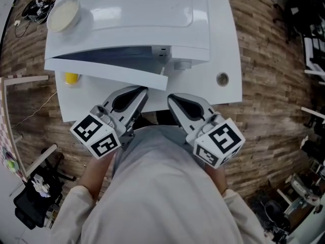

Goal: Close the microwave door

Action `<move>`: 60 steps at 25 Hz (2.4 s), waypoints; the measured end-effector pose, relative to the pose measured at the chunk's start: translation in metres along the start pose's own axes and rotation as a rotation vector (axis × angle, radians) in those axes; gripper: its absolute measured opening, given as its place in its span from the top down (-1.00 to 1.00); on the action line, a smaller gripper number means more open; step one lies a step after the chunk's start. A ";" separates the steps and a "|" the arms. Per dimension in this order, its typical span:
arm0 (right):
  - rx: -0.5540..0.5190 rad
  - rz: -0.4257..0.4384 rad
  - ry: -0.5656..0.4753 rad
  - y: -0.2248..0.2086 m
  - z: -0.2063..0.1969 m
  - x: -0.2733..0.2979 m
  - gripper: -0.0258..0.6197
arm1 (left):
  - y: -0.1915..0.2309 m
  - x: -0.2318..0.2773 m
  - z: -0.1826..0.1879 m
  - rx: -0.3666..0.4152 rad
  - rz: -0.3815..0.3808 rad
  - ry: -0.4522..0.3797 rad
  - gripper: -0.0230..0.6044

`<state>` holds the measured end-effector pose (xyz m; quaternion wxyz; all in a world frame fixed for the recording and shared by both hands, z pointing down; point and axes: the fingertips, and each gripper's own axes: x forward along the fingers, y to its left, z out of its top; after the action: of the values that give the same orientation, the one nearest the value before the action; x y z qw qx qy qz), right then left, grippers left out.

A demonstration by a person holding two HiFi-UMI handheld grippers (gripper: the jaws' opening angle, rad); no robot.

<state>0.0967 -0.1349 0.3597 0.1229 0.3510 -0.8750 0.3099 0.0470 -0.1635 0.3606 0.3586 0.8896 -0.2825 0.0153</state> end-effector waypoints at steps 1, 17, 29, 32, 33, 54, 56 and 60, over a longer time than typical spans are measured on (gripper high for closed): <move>-0.002 0.002 0.001 -0.002 0.001 0.000 0.85 | 0.000 0.002 0.000 0.000 0.001 -0.002 0.88; -0.034 0.047 0.022 -0.029 0.012 -0.003 0.85 | -0.001 0.028 0.008 -0.006 0.034 -0.045 0.88; -0.047 0.090 0.032 -0.046 0.014 -0.008 0.85 | -0.002 0.041 0.014 -0.011 0.080 -0.093 0.88; -0.045 0.093 0.035 -0.050 0.011 -0.008 0.85 | 0.001 0.043 0.016 -0.017 0.090 -0.108 0.88; -0.043 0.094 0.036 -0.051 0.011 -0.008 0.85 | 0.001 0.043 0.016 -0.022 0.092 -0.111 0.88; -0.030 0.113 0.032 -0.058 0.016 -0.011 0.85 | 0.004 0.051 0.025 -0.032 0.109 -0.132 0.88; -0.032 0.118 0.034 -0.059 0.016 -0.010 0.85 | 0.005 0.052 0.024 -0.041 0.108 -0.135 0.88; -0.029 0.128 0.034 -0.060 0.015 -0.010 0.85 | 0.005 0.056 0.020 -0.046 0.098 -0.113 0.88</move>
<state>0.1455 -0.1726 0.3706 0.1227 0.2872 -0.8980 0.3101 0.0881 -0.2065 0.3616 0.3614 0.8656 -0.3458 -0.0238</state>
